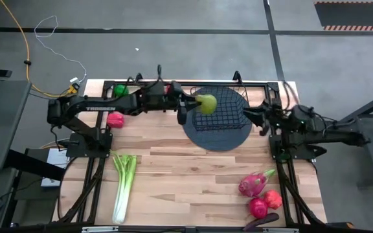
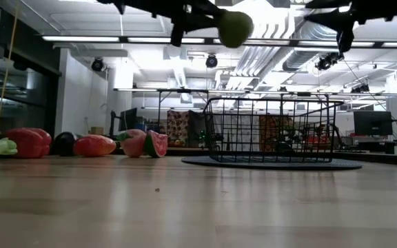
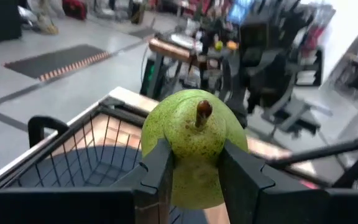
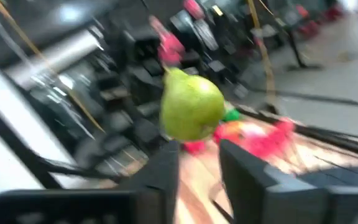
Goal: Build produce basket
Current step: Put the pear into the black wire basket
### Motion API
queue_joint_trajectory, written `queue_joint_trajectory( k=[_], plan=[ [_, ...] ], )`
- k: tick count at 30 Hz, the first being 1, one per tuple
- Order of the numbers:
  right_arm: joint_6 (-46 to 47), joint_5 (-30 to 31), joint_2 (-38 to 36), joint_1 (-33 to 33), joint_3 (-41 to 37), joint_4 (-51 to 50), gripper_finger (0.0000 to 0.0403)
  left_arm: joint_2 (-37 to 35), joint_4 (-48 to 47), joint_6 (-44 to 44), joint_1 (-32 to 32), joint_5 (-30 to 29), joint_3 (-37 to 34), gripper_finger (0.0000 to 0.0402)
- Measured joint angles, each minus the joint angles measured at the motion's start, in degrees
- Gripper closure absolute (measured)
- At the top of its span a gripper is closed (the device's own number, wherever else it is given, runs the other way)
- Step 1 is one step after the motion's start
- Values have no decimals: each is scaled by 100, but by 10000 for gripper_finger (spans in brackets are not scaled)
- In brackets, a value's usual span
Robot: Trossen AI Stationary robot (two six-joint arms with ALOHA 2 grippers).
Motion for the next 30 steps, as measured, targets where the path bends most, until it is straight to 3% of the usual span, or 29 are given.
queue_joint_trajectory(
  k=[7, 11, 19, 24, 30],
  plan=[
    [-182, -285, 1360, -470, 1467, -1677, 150, 561, -102, 419, 190, 562, 376, 310],
    [-772, -905, 2110, -796, 2214, -2214, 104, 803, -125, 581, 252, 596, 449, 310],
    [-1837, -1717, 3548, -1384, 3363, -3029, 93, 1138, -110, 1139, 252, 871, 556, 310],
    [-2603, -1942, 4250, -1584, 3780, -3065, 93, 1146, -103, 1494, 248, 751, 571, 310],
    [-2968, -2732, 4942, -1780, 4026, -3083, 93, 1146, -115, 1687, 213, 549, 571, 310]
  ],
)
